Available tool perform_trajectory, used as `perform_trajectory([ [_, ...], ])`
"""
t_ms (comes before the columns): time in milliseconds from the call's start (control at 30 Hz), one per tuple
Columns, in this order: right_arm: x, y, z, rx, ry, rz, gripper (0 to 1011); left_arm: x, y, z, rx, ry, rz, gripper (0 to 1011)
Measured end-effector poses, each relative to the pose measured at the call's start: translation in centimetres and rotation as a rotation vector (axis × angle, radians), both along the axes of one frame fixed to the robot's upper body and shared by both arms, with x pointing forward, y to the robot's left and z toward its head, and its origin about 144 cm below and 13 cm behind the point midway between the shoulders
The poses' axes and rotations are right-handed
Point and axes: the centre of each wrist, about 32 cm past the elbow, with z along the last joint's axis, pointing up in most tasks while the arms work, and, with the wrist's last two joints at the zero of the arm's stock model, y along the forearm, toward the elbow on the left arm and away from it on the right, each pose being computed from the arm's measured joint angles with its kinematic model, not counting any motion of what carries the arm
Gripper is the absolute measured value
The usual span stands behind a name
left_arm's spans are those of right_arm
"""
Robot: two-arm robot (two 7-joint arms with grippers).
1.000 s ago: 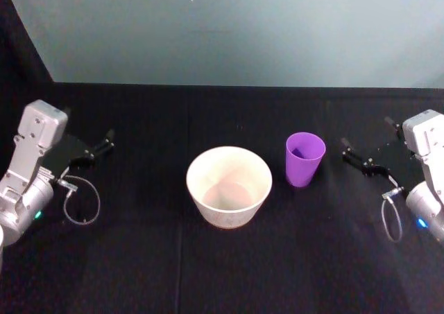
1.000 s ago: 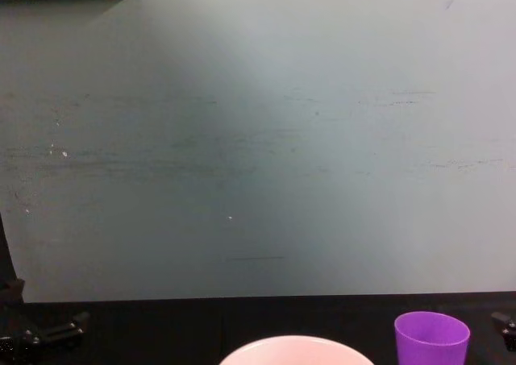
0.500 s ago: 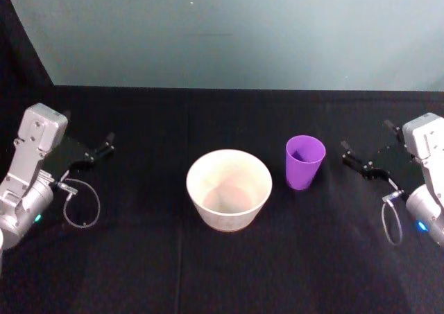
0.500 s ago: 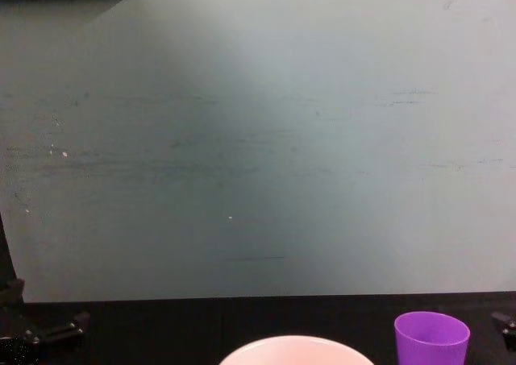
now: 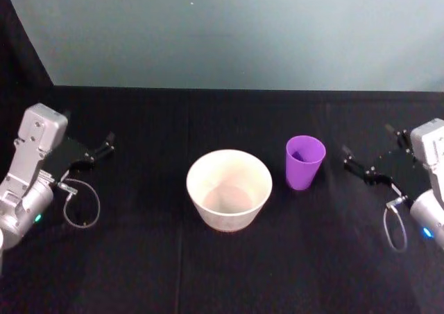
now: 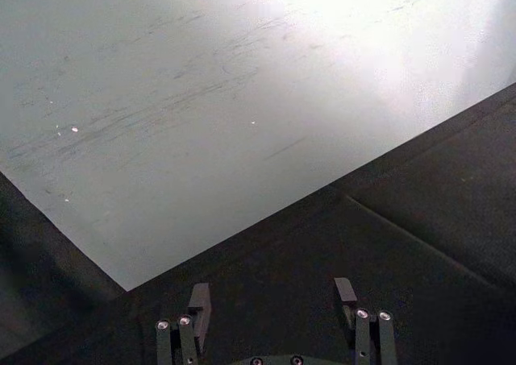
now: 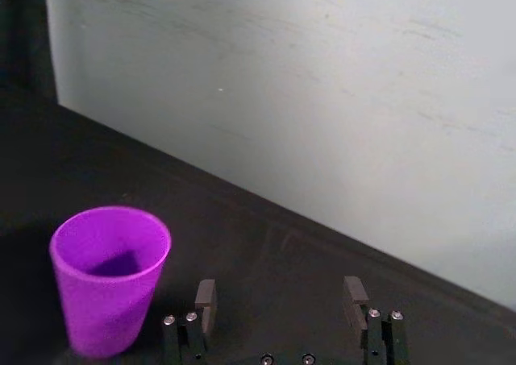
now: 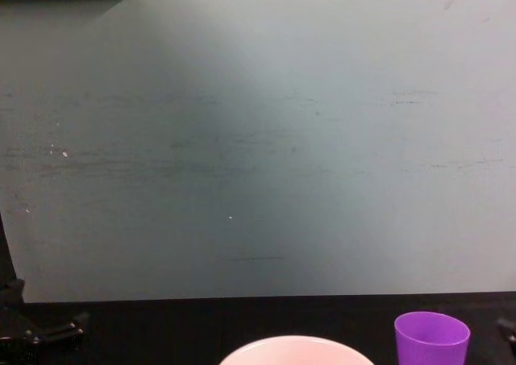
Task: Pick up the cup and pour the mung beans from the cup into the bowl.
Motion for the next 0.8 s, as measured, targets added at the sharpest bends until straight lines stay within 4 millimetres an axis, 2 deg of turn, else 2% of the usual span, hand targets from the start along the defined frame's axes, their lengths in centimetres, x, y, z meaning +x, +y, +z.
perform_trajectory([
  [433,-1.9,-2.2,-0.9,0.097,0.069,0.139,1002,0.0,0.0,0.0,0.000,0.000,0.000,1000],
  [800,-0.8,-1.9,-2.5,0.209,0.127,0.300,1002,0.0,0.0,0.0,0.000,0.000,0.000,1000],
])
